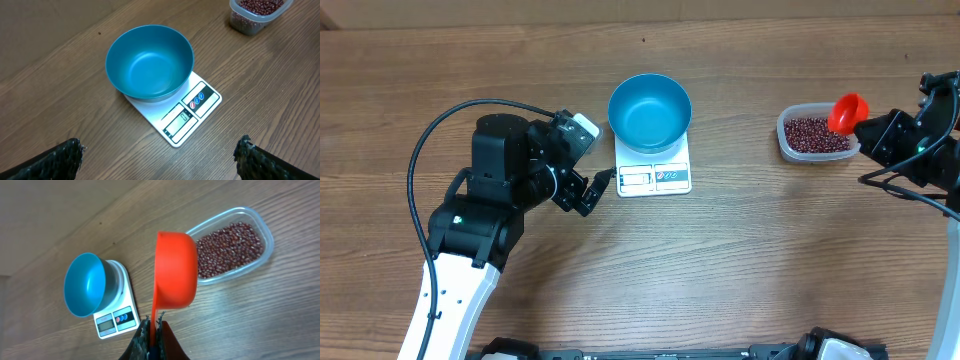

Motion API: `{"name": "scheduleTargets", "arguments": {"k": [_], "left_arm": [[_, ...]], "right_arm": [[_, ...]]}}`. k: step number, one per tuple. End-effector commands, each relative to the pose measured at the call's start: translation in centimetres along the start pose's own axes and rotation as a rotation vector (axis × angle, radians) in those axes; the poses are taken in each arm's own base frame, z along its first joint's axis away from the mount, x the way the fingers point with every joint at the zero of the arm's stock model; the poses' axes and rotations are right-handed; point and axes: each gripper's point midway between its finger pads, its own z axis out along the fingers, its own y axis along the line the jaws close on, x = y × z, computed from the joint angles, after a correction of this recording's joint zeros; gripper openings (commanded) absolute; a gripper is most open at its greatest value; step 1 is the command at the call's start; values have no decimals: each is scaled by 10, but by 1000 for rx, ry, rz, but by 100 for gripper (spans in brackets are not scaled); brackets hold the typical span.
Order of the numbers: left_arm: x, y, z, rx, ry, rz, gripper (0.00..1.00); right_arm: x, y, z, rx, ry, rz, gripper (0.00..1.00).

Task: Scoop item into bowl and weigh 150g on scale
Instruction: 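Raise the left gripper back from the scale and hold, then lower the red scoop with the right gripper into the beans and scoop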

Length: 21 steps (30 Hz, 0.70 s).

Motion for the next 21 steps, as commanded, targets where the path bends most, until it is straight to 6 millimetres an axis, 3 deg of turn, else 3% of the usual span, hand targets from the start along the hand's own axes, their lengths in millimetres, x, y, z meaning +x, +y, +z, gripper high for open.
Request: {"name": "scheduleTargets", "arguments": {"k": [1,8,13,19,21], "left_arm": [[1,0,2,11,1,-27,100],[1,0,2,11,1,-27,100],[1,0,2,11,1,-27,99],[1,0,2,11,1,-27,100],[1,0,2,11,1,-27,99]], "right_arm": [[-6,-1,-8,27,-29,-13,4],[13,-5,-9,44,46,14,4],[13,-5,-8,44,44,14,3],[-13,-3,0,47,62,17,3],[-39,0,6,49,81,-53,3]]}}
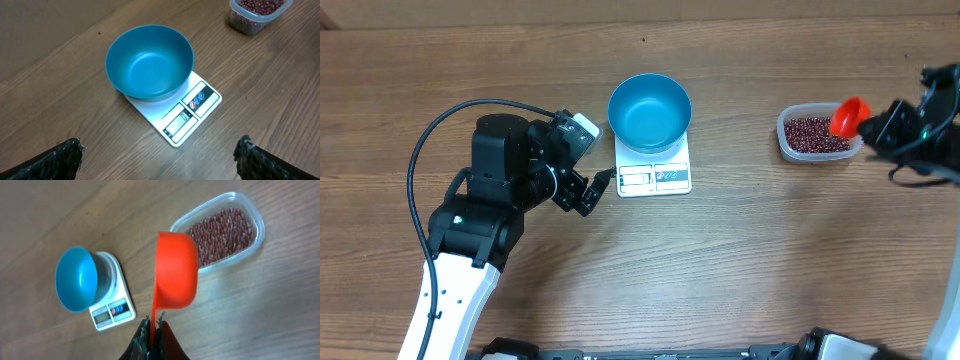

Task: Scoop item into bowl and weigh 150g on scale
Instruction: 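Lower the red scoop with the right gripper into the beans and scoop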

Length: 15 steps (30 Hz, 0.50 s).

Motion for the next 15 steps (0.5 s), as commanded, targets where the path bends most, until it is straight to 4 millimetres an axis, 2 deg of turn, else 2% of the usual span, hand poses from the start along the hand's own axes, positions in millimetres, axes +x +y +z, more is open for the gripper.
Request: {"name": "scheduleTargets", "arguments": {"k": [1,5,7,10,13,15], "left_arm": [[1,0,2,10,0,-26,100],[1,0,2,10,0,-26,100],[1,0,2,10,0,-26,99],[1,0,2,10,0,-26,99],[1,0,2,10,0,-26,99],[1,0,2,10,0,-26,100]], "right_arm": [[-40,7,0,7,-13,-129,3],[-60,-8,10,94,13,-230,3],[-61,-25,28,168,59,-281,3],[-52,-43,53,227,171,-329,4],[-38,-49,84,225,285,-363,4],[-28,-57,96,275,354,-388,4]]}}
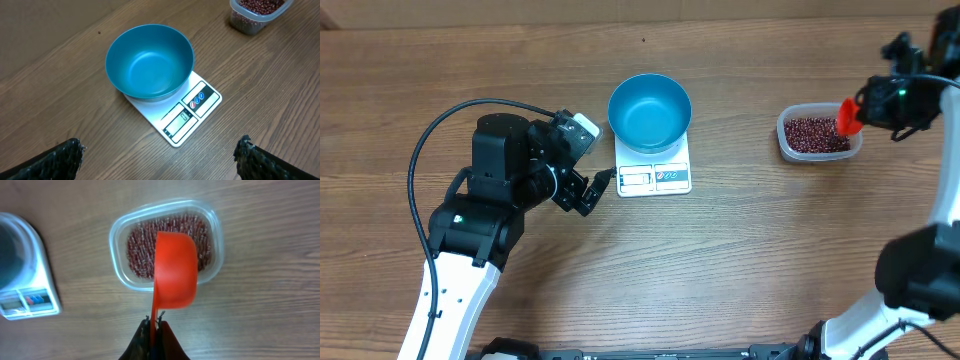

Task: Scoop item into bowl and weigh 150g on scale
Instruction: 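Lower the red scoop with the right gripper into the beans and scoop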

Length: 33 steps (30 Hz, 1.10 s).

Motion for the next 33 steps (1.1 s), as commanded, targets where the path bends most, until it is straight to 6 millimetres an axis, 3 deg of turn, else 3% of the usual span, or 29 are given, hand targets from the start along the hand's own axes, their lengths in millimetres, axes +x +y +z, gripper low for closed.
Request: {"name": "scheduleTargets", "arguments": {"k": [1,5,8,13,24,33], "left_arm": [[0,0,1,10,-2,-26,100],[0,0,1,10,-2,-26,100],[0,0,1,10,-2,-26,99],[0,0,1,10,-2,-26,100],[0,0,1,10,-2,-26,100],[0,0,1,10,-2,-26,100]], "right_arm": [[0,-3,16,82,63,-97,4],[-1,7,27,88,82,-188,4],[-5,-4,32,176,78,-204,4],[-11,-7,45,179,54,-206,4],[2,-14,90,170,75,-204,4],[14,11,112,-1,107,-180,4]]}}
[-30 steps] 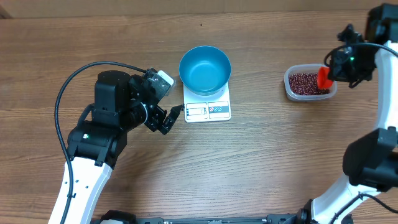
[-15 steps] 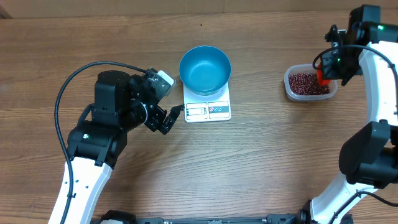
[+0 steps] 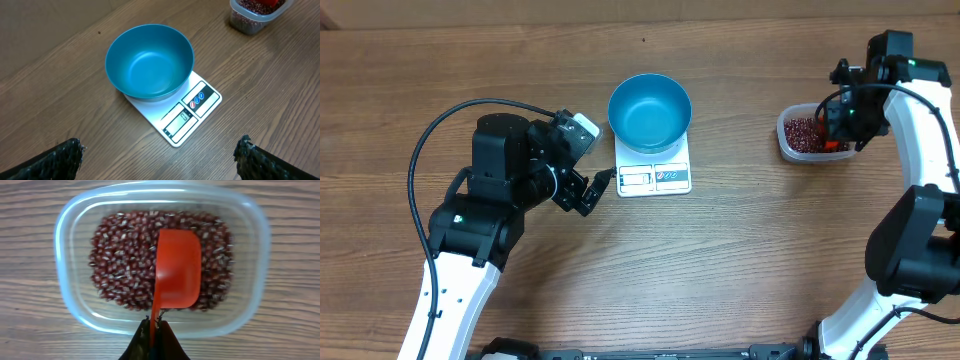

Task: Scoop item into bowl and weigh 150g on scale
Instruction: 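Lower the red scoop with the right gripper into the beans and scoop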

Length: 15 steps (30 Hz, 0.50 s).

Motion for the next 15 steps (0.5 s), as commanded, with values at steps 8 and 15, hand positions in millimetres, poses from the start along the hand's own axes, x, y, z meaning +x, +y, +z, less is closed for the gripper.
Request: {"name": "scheduleTargets", "arguments": {"k": [8,15], "left_arm": [[0,0,1,9,-2,-25,100],[0,0,1,9,-2,-25,100]], "right_arm": [[5,31,22,-292,24,124,4],[3,19,8,-456,-30,258,4]]}}
